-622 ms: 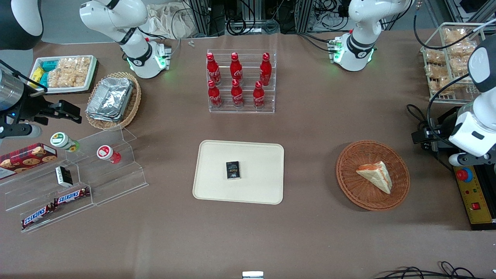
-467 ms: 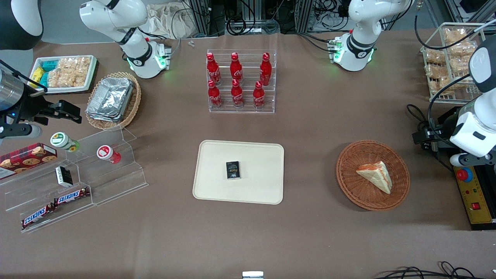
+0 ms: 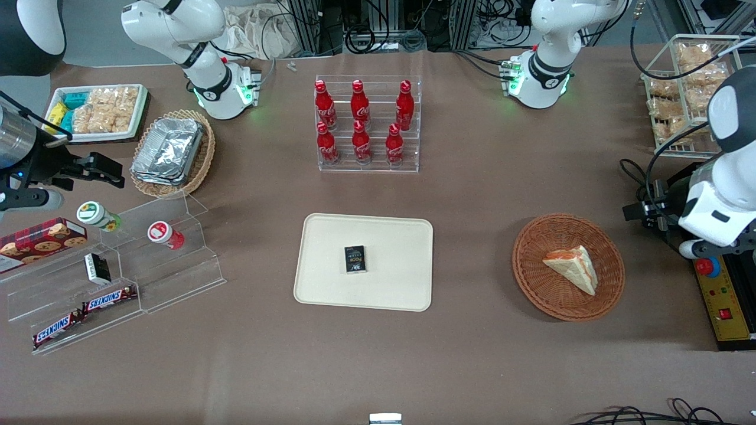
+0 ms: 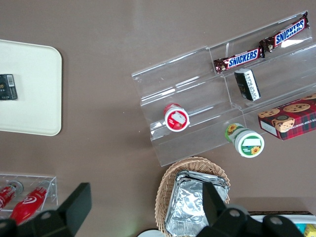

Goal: Place sandwich from basket to tray
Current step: 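Move the left gripper down over the sandwich in the wicker basket, then close the left gripper on the wrapped sandwich and lift it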

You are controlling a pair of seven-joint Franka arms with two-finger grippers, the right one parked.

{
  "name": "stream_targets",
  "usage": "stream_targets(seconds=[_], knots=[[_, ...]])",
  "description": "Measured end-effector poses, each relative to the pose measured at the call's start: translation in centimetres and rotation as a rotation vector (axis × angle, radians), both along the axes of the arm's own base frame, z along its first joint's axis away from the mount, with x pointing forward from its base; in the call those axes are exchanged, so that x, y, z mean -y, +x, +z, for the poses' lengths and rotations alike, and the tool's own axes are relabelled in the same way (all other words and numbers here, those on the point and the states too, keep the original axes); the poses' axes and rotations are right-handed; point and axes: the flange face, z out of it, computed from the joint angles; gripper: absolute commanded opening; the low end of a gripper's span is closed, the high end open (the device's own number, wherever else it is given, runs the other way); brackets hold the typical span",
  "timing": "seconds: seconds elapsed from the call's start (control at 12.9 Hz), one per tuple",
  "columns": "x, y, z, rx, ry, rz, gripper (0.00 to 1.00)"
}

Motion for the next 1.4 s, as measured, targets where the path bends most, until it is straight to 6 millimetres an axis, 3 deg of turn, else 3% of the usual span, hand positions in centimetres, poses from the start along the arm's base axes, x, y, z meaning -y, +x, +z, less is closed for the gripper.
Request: stream_targets(seconds=[0.31, 0.54, 0.78, 1.01, 1.4], knots=[[-0.7, 0.9, -5.9, 0.068, 0.009, 0.319, 1.00], [-1.9, 3.1, -13.0, 0.081, -0.020, 0.511, 1.00], [-1.2, 4.3, -18.6, 0.071, -0.034, 0.627, 1.00], [0.0, 4.8, -20.9, 0.078, -0.005, 0.660, 0.99], [0.6, 4.7, -22.9, 0.052, 0.003, 0.685, 1.00]])
